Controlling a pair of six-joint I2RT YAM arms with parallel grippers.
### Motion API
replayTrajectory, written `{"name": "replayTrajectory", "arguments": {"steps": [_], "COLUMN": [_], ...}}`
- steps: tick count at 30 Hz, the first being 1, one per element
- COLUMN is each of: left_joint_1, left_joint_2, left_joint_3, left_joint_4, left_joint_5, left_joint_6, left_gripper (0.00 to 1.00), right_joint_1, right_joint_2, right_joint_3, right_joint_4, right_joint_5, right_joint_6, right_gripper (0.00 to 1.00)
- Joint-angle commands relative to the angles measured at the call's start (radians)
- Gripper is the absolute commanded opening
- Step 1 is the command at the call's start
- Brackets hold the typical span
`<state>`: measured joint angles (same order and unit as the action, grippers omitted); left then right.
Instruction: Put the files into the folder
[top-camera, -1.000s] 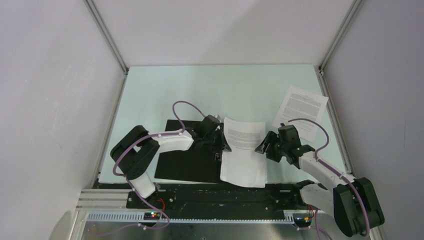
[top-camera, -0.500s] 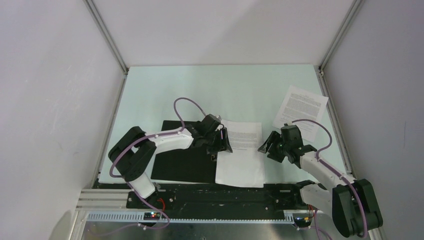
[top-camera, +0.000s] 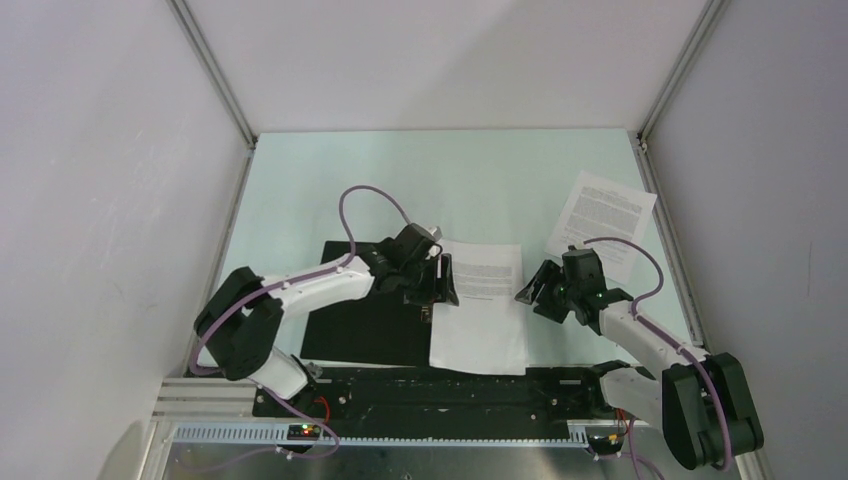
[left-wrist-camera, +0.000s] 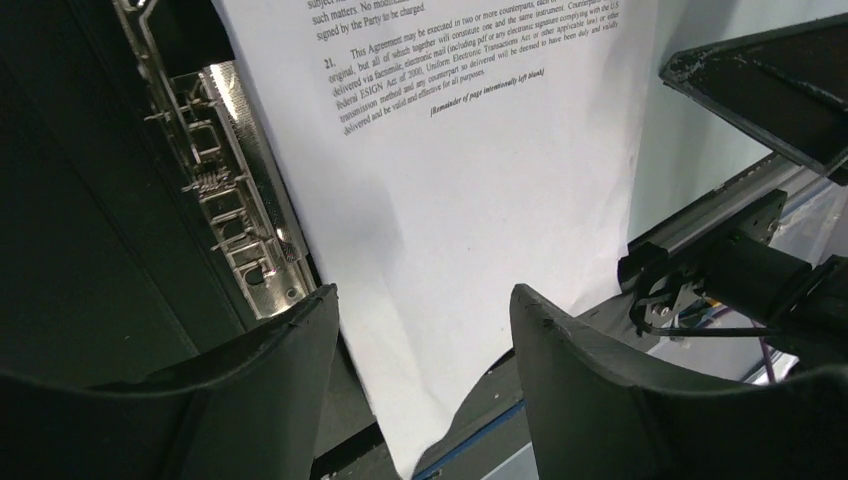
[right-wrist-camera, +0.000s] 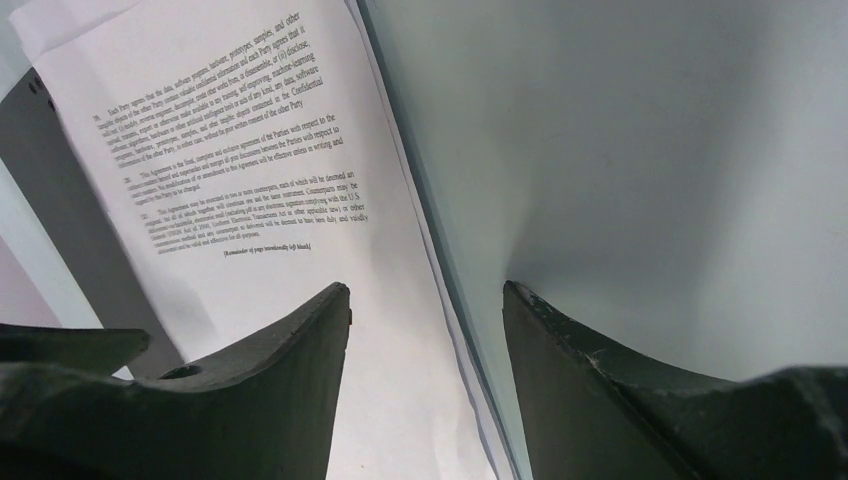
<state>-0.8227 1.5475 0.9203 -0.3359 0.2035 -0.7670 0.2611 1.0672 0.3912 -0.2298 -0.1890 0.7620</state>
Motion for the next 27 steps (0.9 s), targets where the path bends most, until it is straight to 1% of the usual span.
{"name": "replayTrajectory", "arguments": {"steps": [1,5,7,8,9,10,14,21,27], "left_joint_1": [-0.008,-0.009,-0.010,-0.009,-0.009,-0.010,-0.028,-0.070,-0.088], "left_joint_2": [-0.082,-0.144,-0.167,-0.174,-0.182,-0.183,-0.178,-0.070,-0.003], "left_joint_3": [-0.003,-0.051,-0.082,-0.095,-0.114,-0.123,-0.157,-0.116,-0.067], "left_joint_4": [-0.054,-0.077,-0.084,-0.085,-0.085,-0.085,-0.083,-0.073,-0.067], "left_joint_5": [-0.065,-0.104,-0.119,-0.125,-0.132,-0.135,-0.146,-0.177,-0.181], "left_joint_6": [0.044,0.044,0.040,0.037,0.035,0.034,0.025,0.021,0.024], "left_gripper": [0.67,0.63,0.58,0.51,0.48,0.41,0.24,0.09,0.05], "right_joint_1": [-0.001,0.003,0.009,0.011,0.016,0.018,0.026,0.030,0.026], "right_joint_2": [0.017,0.026,0.031,0.032,0.033,0.035,0.045,0.046,0.028], "right_joint_3": [0.018,0.020,0.022,0.025,0.026,0.027,0.035,0.037,0.037], "right_joint_4": [0.006,0.015,0.018,0.018,0.019,0.020,0.021,0.008,-0.009], "right_joint_5": [0.009,0.005,0.005,0.010,0.013,0.014,0.023,0.038,0.045], "right_joint_6": [-0.022,-0.024,-0.024,-0.023,-0.023,-0.023,-0.021,-0.022,-0.028], "right_gripper": [0.63,0.63,0.63,0.63,0.62,0.62,0.62,0.61,0.60]}}
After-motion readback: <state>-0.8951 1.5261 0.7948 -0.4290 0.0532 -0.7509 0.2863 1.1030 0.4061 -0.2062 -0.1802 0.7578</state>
